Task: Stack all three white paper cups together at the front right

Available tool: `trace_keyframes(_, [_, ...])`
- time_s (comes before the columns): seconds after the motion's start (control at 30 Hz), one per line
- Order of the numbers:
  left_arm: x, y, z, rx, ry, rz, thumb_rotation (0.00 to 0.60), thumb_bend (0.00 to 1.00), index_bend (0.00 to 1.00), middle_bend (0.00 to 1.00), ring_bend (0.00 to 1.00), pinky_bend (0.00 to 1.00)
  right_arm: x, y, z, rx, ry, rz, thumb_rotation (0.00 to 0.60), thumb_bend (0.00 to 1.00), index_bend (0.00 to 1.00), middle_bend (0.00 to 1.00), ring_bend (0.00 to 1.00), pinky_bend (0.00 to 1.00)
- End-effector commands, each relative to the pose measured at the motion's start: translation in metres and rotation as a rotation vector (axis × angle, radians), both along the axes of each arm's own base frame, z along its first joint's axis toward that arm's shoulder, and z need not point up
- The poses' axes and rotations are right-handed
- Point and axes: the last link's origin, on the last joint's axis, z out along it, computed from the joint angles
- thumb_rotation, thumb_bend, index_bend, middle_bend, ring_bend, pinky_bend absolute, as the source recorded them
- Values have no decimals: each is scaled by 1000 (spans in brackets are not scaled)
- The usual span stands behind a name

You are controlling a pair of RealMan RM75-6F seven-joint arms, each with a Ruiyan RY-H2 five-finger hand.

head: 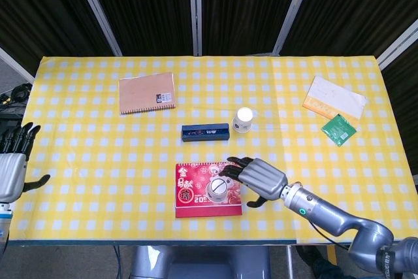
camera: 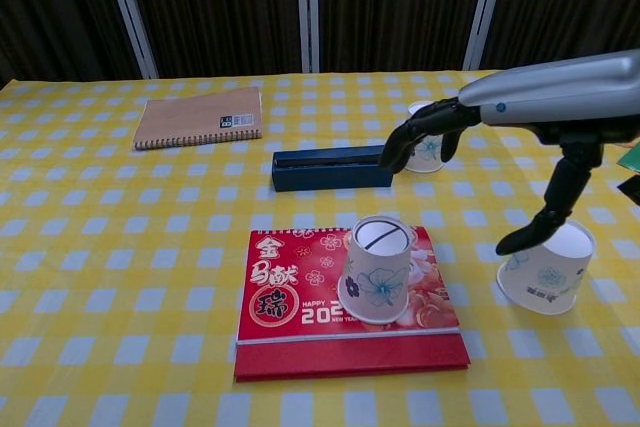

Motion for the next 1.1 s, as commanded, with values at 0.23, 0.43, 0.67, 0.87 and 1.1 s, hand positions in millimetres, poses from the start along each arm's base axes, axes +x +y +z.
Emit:
trace_keyframes(0.23, [2, 1, -3, -21, -13, -5, 600, 0, 0, 0, 0, 0, 17, -6, -37, 21, 46, 11, 600, 73, 202, 207, 109, 292])
trace_keyframes(0.43, [1, 0, -2, -32, -29, 0, 600, 0, 0, 0, 0, 0, 14, -11, -55, 19, 80, -23, 600, 88, 202, 231, 138, 320])
trace_keyframes(0.67, [0, 0, -1, -54, -43, 11, 600, 0, 0, 0, 0, 0, 15, -9, -67, 11, 94, -37, 600, 95, 233, 292, 212, 383])
trace_keyframes(0.87, [1, 0, -1, -61, -42, 11, 600, 0, 0, 0, 0, 0, 14, -9, -72, -15, 67, -53, 600, 164, 342, 411, 330, 504])
trace_keyframes(1.1, [1, 1, -4, -75, -42, 14, 600, 0, 0, 0, 0, 0, 17, -10, -64, -16, 3, -87, 600, 238, 403, 467, 366, 525])
